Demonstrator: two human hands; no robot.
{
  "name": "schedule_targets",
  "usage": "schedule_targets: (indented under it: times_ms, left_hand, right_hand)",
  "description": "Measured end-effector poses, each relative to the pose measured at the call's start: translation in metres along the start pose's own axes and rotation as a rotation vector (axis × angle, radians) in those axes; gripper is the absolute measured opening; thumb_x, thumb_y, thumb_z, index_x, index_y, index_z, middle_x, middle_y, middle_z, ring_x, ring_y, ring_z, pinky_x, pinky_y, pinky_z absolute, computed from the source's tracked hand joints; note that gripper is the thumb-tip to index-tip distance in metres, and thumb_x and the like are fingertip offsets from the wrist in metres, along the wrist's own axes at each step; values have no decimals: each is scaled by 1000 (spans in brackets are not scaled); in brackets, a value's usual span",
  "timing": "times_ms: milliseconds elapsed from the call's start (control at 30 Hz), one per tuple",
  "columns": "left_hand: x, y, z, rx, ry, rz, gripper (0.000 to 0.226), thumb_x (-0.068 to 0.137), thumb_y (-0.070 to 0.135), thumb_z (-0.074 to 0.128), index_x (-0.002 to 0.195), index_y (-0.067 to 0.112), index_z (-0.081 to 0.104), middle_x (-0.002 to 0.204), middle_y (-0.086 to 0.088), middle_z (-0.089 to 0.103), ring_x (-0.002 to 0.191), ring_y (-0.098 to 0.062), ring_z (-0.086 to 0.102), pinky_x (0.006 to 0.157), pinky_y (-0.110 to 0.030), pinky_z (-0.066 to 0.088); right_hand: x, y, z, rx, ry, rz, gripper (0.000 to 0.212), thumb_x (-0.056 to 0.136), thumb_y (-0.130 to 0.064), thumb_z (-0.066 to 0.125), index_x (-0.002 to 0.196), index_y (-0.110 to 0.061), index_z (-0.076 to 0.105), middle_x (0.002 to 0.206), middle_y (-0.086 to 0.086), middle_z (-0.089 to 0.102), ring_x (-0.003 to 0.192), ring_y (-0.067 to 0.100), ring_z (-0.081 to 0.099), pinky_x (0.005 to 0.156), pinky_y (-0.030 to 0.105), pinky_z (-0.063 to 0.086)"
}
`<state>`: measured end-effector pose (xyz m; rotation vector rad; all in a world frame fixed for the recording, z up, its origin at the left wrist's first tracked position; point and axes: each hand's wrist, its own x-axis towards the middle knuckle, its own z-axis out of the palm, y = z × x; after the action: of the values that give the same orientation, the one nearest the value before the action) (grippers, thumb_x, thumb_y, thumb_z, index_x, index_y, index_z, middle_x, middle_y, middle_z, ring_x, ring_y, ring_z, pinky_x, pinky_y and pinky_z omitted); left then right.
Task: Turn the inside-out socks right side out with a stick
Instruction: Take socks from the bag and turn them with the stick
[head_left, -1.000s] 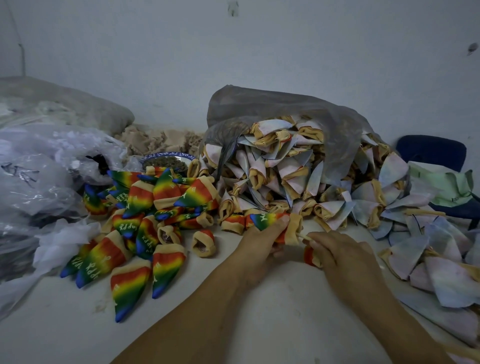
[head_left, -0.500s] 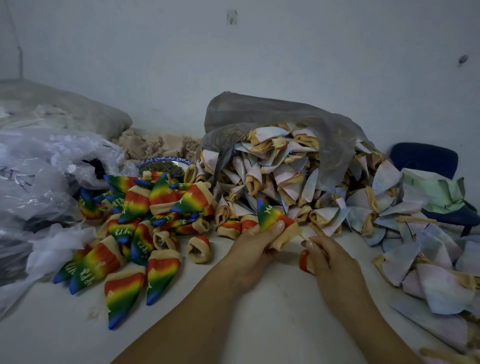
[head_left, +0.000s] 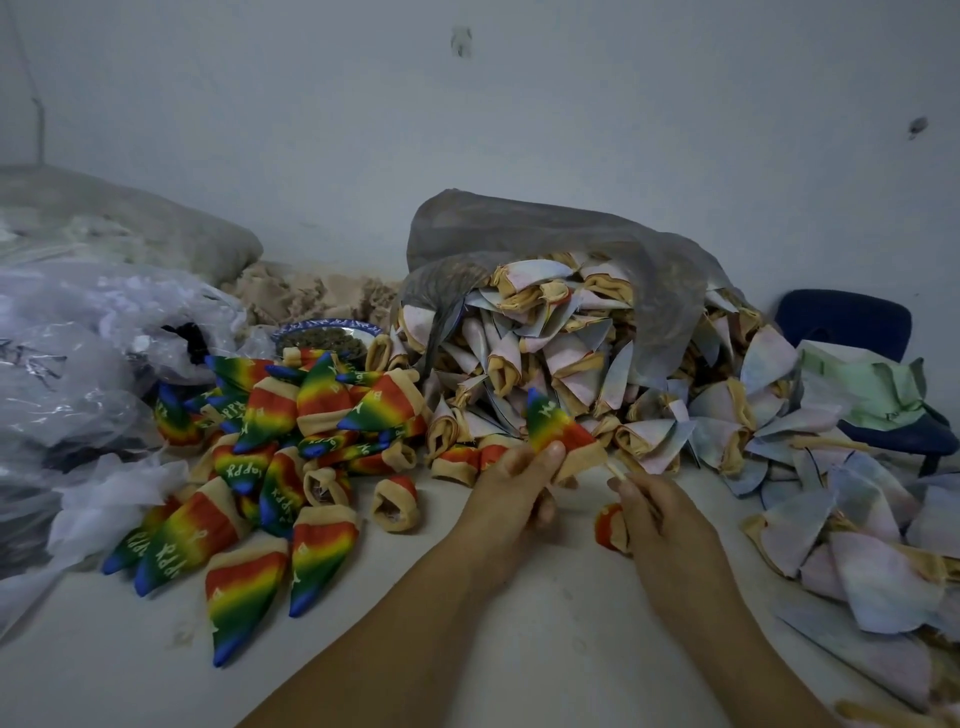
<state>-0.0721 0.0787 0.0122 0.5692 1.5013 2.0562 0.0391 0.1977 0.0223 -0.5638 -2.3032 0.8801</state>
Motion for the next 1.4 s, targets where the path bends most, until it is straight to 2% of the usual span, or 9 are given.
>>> schedule_targets:
  times_ms: [167,367,600,733,933,1033,1133,1267,1400]
  left_hand:
    - [3,2,-2,18,250,115,29,97,43,56,106,18,67,75,-1,71,50,-8,53,48,-19,41]
    - [0,5,6,-58,88,84,48,80,64,56,105,24,69,101,0,76,96,-14,72,76,-24,54]
    - [1,8,2,-335,107,-4,27,91,28,65,112,12,68,101,-7,74,91,-17,67,68,-23,54]
    - [2,9,-1,-399,130,-38,11,93,16,62,104,13,62,83,-2,73,72,-10,70,61,-23,54]
    - [2,14,-4,-486,119,-72,39,84,49,65,97,15,76,100,-8,76,80,-17,75,60,-25,56]
    - [1,14,-3,-374,210,-102,37,84,48,67,92,12,75,90,-5,77,77,-13,74,61,-25,54]
    - [1,13,-3,-232,283,-148,43,83,46,72,103,8,68,84,-5,73,74,-12,70,63,-25,51]
    - [-2,12,0,-121,289,-144,25,86,40,67,85,15,66,76,-4,68,70,-12,64,71,-28,46]
    - [-4,18,3,-46,228,-138,41,96,37,50,71,17,76,83,-3,77,69,-8,70,73,-25,47]
  right_hand:
    - [3,3,-4,-87,79,-125,31,99,-21,41,124,-17,58,97,-6,51,94,15,49,77,27,36]
    - [-3,-1,-1,-234,-9,-221,31,98,-19,45,124,-26,59,108,-5,52,99,12,48,73,25,34]
    - [-4,-5,-1,-308,-104,-263,32,99,-25,42,127,-29,57,93,-3,49,87,11,45,70,26,39]
    - [-2,-4,-5,-374,-154,-298,28,100,-26,40,118,-26,61,84,-5,47,81,12,43,67,26,37]
    - [-1,-8,-10,-467,-211,-362,29,101,-21,40,121,-26,60,84,-7,45,83,14,42,74,29,39]
    - [-1,-11,-14,-494,-232,-346,36,100,-17,41,132,-30,53,94,-2,53,90,19,48,76,32,39]
    - [-3,-14,-16,-472,-216,-357,35,94,-5,53,123,-21,63,88,4,59,83,26,54,70,38,40]
    - [-5,-12,-18,-487,-189,-367,34,86,3,61,114,-15,68,84,7,63,78,29,58,65,41,43]
    - [-11,-15,-11,-516,-151,-349,38,97,-19,46,132,-33,52,108,-7,60,100,14,56,74,31,46]
